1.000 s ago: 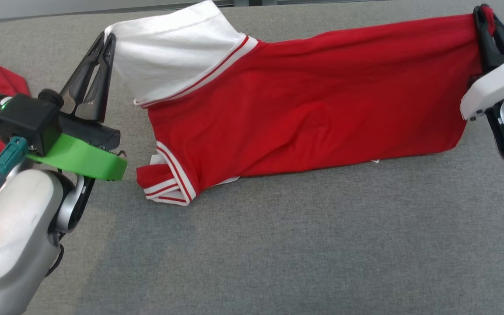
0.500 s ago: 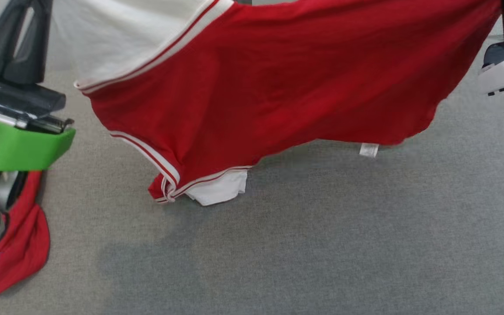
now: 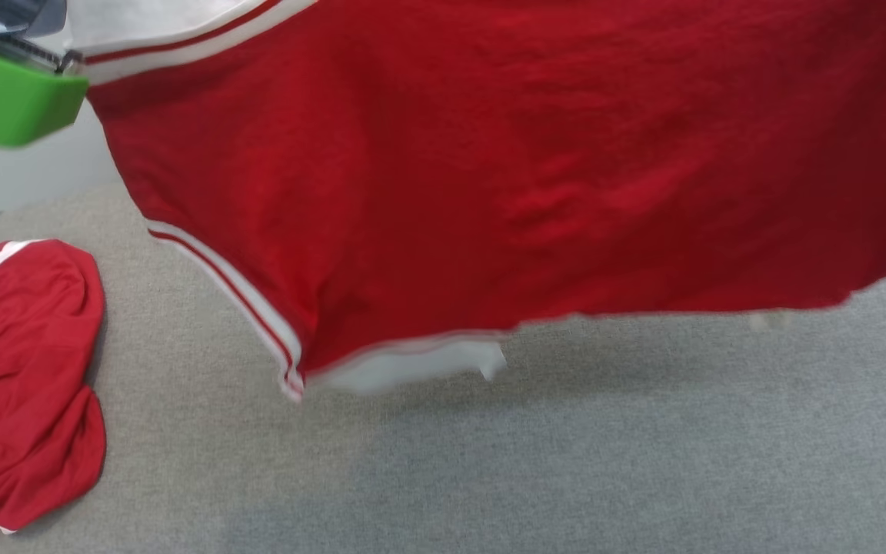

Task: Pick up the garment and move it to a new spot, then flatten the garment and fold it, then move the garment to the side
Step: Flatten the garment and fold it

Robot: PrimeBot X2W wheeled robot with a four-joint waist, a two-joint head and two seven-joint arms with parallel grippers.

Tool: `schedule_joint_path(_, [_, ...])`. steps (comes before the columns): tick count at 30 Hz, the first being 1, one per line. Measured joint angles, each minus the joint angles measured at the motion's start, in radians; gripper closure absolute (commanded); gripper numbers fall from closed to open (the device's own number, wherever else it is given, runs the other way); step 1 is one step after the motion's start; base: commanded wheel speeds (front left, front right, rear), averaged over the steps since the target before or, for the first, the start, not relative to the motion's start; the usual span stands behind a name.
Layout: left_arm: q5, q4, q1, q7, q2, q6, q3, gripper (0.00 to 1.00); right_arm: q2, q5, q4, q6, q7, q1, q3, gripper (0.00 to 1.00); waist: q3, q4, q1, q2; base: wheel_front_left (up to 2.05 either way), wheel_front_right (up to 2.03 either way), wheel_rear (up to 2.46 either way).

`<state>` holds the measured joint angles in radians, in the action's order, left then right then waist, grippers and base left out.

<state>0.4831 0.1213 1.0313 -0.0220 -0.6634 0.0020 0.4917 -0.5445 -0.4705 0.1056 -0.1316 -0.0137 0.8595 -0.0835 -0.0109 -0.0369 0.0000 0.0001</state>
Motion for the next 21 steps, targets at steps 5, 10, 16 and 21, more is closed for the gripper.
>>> schedule_joint_path(5, [0.014,-0.152,0.108,0.044,0.052,-0.062,0.050,1.00,0.049,-0.022,0.085,0.000,-0.038,0.073,-0.027,1.00,-0.049,0.003,0.0000,0.0000,0.00,0.00,0.00])
schedule_joint_path(10, [-0.036,-0.354,0.315,0.001,0.117,-0.108,0.103,1.00,0.098,0.016,0.250,0.000,-0.020,0.243,-0.085,1.00,-0.144,0.006,0.0000,0.0000,0.00,0.00,0.00])
schedule_joint_path(16, [-0.139,-0.583,0.604,-0.145,0.181,-0.125,0.158,1.00,0.137,0.119,0.447,0.000,0.081,0.505,-0.126,1.00,-0.297,0.008,0.0002,0.0000,0.00,0.00,0.00])
schedule_joint_path(21, [-0.229,-0.715,0.787,-0.231,0.219,-0.109,0.163,1.00,0.165,0.244,0.597,0.000,0.231,0.691,-0.107,1.00,-0.429,0.006,0.0003,0.0000,0.00,0.00,0.00])
